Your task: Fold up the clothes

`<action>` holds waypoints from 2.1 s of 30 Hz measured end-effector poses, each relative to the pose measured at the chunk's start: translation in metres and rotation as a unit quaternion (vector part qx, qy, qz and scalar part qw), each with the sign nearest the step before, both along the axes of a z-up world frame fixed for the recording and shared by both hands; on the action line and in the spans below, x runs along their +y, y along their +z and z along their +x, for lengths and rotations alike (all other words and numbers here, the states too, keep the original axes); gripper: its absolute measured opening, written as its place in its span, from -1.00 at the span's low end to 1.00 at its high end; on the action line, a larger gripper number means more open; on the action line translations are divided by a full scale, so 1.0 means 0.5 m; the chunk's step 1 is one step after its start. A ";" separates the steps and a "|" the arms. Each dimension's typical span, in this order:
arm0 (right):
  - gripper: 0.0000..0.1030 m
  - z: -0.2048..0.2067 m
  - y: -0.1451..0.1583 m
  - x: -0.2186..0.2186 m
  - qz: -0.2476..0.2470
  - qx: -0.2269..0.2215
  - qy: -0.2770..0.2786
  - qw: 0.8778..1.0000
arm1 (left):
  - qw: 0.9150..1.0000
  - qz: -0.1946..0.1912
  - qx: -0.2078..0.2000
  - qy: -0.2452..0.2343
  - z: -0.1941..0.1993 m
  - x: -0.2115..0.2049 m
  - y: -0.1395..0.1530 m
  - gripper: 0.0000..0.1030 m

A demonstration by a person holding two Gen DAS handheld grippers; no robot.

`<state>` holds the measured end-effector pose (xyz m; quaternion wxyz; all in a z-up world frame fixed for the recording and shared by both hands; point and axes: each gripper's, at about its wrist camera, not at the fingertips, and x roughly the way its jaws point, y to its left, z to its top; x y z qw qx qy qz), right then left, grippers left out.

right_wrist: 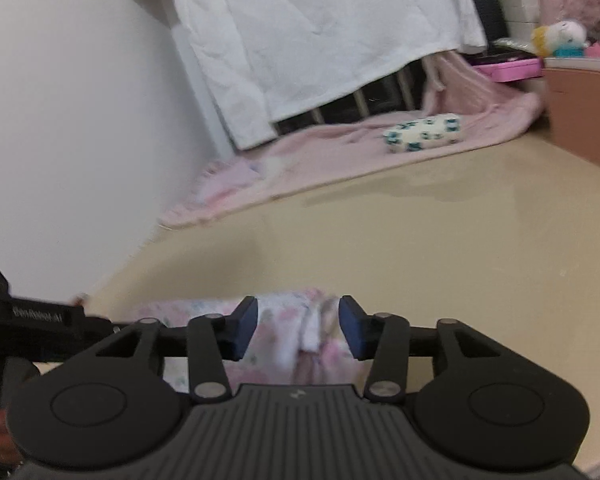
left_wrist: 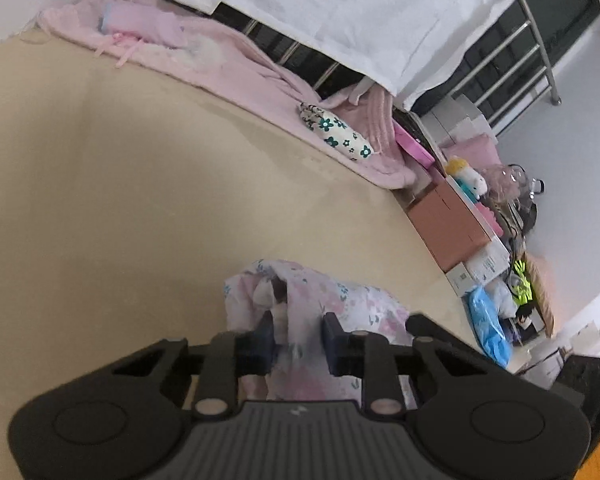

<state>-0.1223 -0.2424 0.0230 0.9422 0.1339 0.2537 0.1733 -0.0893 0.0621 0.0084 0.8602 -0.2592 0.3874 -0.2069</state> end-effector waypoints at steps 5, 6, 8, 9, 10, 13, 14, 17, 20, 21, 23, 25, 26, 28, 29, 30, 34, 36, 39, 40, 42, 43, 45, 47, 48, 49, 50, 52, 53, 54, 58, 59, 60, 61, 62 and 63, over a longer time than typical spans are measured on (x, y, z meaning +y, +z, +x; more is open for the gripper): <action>-0.63 0.018 -0.052 -0.022 0.070 0.055 -0.004 0.996 | 1.000 -0.014 0.013 0.012 0.005 -0.010 -0.020 -0.55; -0.68 0.018 -0.061 -0.026 0.088 0.059 -0.003 0.994 | 1.000 -0.011 0.010 0.015 0.004 -0.010 -0.018 -0.55; -0.72 0.026 -0.075 -0.036 0.130 0.073 0.003 0.989 | 1.000 0.007 -0.001 0.022 0.000 -0.013 -0.013 -0.55; -0.72 0.031 -0.080 -0.041 0.152 0.081 0.007 0.985 | 1.000 0.007 -0.003 0.022 0.000 -0.011 -0.013 -0.54; -0.72 0.035 -0.084 -0.047 0.170 0.087 0.009 0.981 | 1.000 0.004 -0.004 0.021 0.000 -0.008 -0.014 -0.48; -0.42 0.017 -0.062 -0.060 0.152 0.061 0.001 0.987 | 0.999 -0.011 -0.020 0.024 -0.012 0.017 -0.006 -0.05; -0.20 0.011 -0.054 -0.064 0.146 0.052 -0.002 0.988 | 0.999 -0.007 -0.033 0.027 -0.018 0.023 0.001 0.08; 0.06 -0.002 -0.036 -0.069 0.120 0.033 -0.007 0.992 | 0.998 -0.003 -0.039 0.041 -0.005 0.031 0.008 0.42; 0.03 0.013 -0.043 -0.060 0.113 0.050 -0.003 0.992 | 0.999 -0.024 -0.026 0.042 0.022 0.034 -0.001 0.18; -0.20 0.013 -0.040 -0.057 0.108 0.045 -0.003 0.993 | 0.999 -0.035 -0.011 0.037 0.033 0.032 -0.010 -0.26; -0.75 0.014 -0.032 -0.051 0.096 0.034 -0.004 0.995 | 0.998 -0.054 0.014 0.029 0.050 0.030 -0.026 -0.63; -0.75 0.014 -0.024 -0.045 0.084 0.023 -0.005 0.996 | 0.998 -0.058 0.008 0.036 0.048 0.029 -0.033 -0.63; -0.73 0.014 -0.021 -0.042 0.079 0.017 -0.006 0.997 | 0.997 -0.060 0.004 0.039 0.046 0.028 -0.036 -0.63; -0.47 0.015 -0.013 -0.036 0.067 0.006 -0.007 0.998 | 0.998 -0.056 -0.004 0.040 0.039 0.026 -0.038 -0.60; -0.34 0.015 -0.009 -0.033 0.061 0.001 -0.007 0.998 | 0.998 -0.056 -0.006 0.042 0.036 0.026 -0.039 -0.60; -0.34 0.016 -0.006 -0.030 0.055 -0.005 -0.008 0.998 | 0.997 -0.057 -0.006 0.043 0.035 0.026 -0.041 -0.60; -0.65 0.023 0.014 -0.002 0.033 -0.034 0.014 0.999 | 0.998 -0.045 -0.015 0.041 0.031 0.017 -0.038 -0.59; -0.78 0.046 0.013 0.044 0.005 -0.032 0.044 0.999 | 0.998 -0.041 -0.016 0.041 0.032 0.014 -0.037 -0.59; -0.90 0.073 -0.020 0.086 -0.035 -0.019 0.041 0.998 | 0.997 -0.051 -0.010 0.051 0.038 0.016 -0.043 -0.59; -0.90 0.079 -0.033 0.095 -0.045 -0.015 0.034 0.998 | 0.997 -0.061 -0.008 0.054 0.037 0.020 -0.047 -0.56; -0.89 0.087 -0.041 0.099 -0.044 -0.003 0.028 0.999 | 0.996 -0.064 -0.019 0.065 0.025 0.024 -0.044 -0.44; -0.89 0.086 -0.037 0.094 -0.035 0.002 0.027 0.999 | 0.995 -0.052 -0.040 0.070 0.011 0.022 -0.031 -0.37; -0.82 0.061 -0.017 0.075 -0.018 -0.016 0.021 0.999 | 0.992 -0.016 -0.093 0.085 -0.024 0.013 0.004 -0.34; -0.56 0.040 -0.007 0.062 -0.021 -0.032 0.009 0.999 | 0.984 0.026 -0.147 0.095 -0.058 -0.009 0.041 -0.34; -0.28 0.031 -0.006 0.058 -0.029 -0.039 0.001 0.999 | 0.980 0.048 -0.173 0.089 -0.071 -0.029 0.057 -0.34; -0.22 0.022 -0.005 0.054 -0.038 -0.047 -0.008 0.998 | 0.974 0.070 -0.198 0.082 -0.084 -0.048 0.073 -0.34; -0.20 0.013 -0.003 0.051 -0.047 -0.054 -0.016 0.997 | 0.973 0.087 -0.206 0.066 -0.085 -0.073 0.077 -0.34; -0.22 0.013 -0.013 0.046 -0.045 -0.045 -0.023 0.998 | 0.973 0.114 -0.196 0.035 -0.072 -0.119 0.068 -0.35; -0.28 0.019 -0.022 0.045 -0.037 -0.032 -0.022 0.999 | 0.975 0.124 -0.182 0.026 -0.061 -0.137 0.057 -0.37; -0.38 0.025 -0.031 0.044 -0.027 -0.021 -0.023 0.999 | 0.977 0.129 -0.169 0.022 -0.054 -0.146 0.046 -0.41; -0.83 0.035 -0.064 0.005 0.072 0.021 -0.043 0.996 | 0.977 0.139 -0.161 0.022 -0.051 -0.152 0.018 -0.39; -0.84 0.045 -0.077 -0.017 0.127 0.046 -0.040 0.990 | 0.976 0.142 -0.162 0.023 -0.052 -0.153 0.015 -0.38; -0.84 0.054 -0.089 -0.037 0.178 0.069 -0.037 0.981 | 0.976 0.143 -0.161 0.023 -0.053 -0.153 0.011 -0.38; -0.85 0.064 -0.099 -0.054 0.213 0.086 -0.032 0.973 | 0.977 0.140 -0.160 0.024 -0.054 -0.152 0.008 -0.38; -0.82 0.069 -0.104 -0.067 0.236 0.098 -0.029 0.966 | 0.977 0.136 -0.160 0.025 -0.054 -0.151 0.005 -0.38; -0.71 0.069 -0.102 -0.076 0.247 0.107 -0.029 0.963 | 0.978 0.134 -0.160 0.027 -0.055 -0.150 0.004 -0.38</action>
